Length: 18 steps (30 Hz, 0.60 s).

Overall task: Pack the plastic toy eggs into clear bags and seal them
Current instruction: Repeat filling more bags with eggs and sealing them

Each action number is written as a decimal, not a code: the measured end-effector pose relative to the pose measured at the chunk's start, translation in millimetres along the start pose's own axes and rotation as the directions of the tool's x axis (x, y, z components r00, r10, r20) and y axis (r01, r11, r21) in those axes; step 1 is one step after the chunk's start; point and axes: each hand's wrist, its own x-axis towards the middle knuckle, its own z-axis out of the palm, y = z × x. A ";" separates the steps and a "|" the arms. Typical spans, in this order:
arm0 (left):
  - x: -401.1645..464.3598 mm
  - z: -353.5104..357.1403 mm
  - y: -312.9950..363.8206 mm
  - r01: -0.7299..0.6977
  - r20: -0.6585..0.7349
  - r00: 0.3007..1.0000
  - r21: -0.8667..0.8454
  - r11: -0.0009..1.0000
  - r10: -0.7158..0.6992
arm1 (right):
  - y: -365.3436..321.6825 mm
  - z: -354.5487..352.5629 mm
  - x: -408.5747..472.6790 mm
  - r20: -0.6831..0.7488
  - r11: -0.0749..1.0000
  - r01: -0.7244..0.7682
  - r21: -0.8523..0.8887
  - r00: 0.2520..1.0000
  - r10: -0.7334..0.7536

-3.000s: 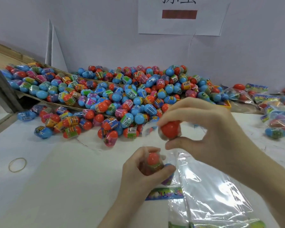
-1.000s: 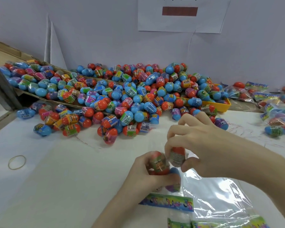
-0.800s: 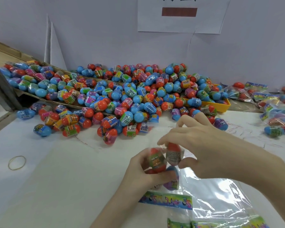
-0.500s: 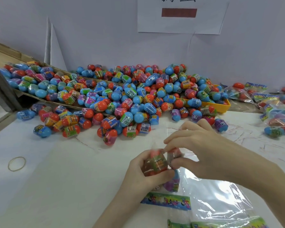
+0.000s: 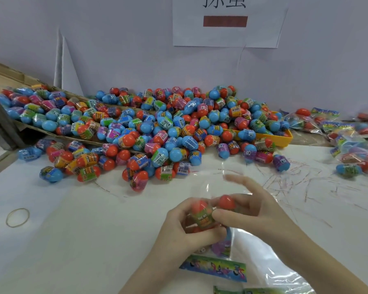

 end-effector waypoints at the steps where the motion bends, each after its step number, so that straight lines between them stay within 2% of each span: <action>1: 0.2 -0.1 0.1 0.008 0.003 1.000 0.006 1.000 -0.008 | 0.5 0.5 -0.5 0.008 0.999 -0.024 0.048 1.000 0.024; 5: -2.0 -0.7 2.5 0.052 0.016 0.999 0.041 0.998 -0.052 | 4.2 -2.2 0.8 -0.011 0.995 -0.007 0.097 1.000 0.008; 11: 4.5 -8.7 9.9 -0.063 -0.118 0.991 0.014 0.998 0.065 | 2.1 -8.9 5.3 0.088 0.989 -0.022 0.149 0.996 0.009; 14: 7.1 -12.8 7.6 -0.062 -0.161 0.985 -0.007 0.998 0.060 | 3.7 -14.9 4.9 0.110 0.984 -0.019 0.175 0.994 0.000; 18: 7.9 -13.0 3.9 -0.024 -0.166 0.986 -0.056 0.998 0.014 | 7.9 -18.0 3.6 0.055 0.986 0.002 0.168 0.998 -0.012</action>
